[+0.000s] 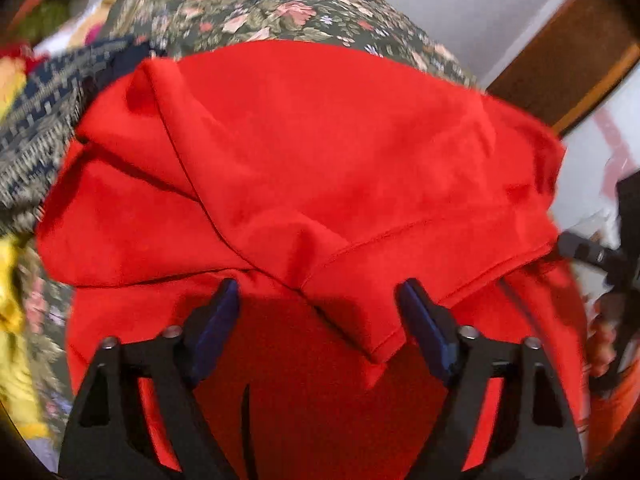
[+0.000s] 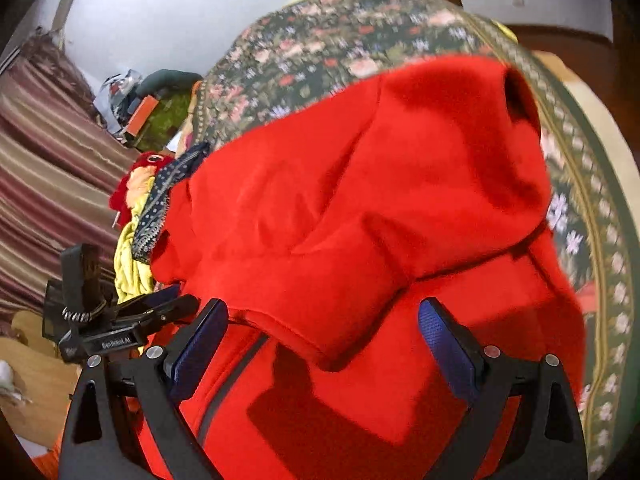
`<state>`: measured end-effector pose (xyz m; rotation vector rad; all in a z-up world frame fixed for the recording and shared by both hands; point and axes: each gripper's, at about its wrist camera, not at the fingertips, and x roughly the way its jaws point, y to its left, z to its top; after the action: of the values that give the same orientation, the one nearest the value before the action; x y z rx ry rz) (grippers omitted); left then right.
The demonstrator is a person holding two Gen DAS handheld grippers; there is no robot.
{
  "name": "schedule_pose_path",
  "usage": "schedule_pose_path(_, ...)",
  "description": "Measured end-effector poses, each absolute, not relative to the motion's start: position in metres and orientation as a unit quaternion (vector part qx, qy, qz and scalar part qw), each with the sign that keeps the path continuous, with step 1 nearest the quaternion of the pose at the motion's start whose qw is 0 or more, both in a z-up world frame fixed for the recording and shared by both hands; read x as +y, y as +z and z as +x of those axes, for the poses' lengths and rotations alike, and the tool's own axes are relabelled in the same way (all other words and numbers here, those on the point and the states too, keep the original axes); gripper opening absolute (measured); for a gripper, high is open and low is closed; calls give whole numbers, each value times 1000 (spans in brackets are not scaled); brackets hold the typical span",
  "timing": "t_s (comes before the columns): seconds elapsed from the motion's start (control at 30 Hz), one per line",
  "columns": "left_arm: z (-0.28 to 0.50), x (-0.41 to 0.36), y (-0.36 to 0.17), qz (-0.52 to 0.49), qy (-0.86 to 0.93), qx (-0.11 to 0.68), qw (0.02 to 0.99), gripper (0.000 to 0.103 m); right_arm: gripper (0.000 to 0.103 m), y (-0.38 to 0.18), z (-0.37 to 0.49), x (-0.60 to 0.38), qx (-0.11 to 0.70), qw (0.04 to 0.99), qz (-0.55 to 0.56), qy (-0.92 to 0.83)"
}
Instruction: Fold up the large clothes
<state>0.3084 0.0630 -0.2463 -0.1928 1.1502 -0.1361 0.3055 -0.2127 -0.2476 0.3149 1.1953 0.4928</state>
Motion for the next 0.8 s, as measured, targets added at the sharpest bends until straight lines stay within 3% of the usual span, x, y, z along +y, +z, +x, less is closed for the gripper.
schedule_pose_path(0.27,290,54,-246,71,-24,515,854,72,93,-251,285,-215,547,813,-27,197)
schedule_pose_path(0.8,244,101,-212,51,10,499,865,74,93,-209,221,-279,520,845,-14,120)
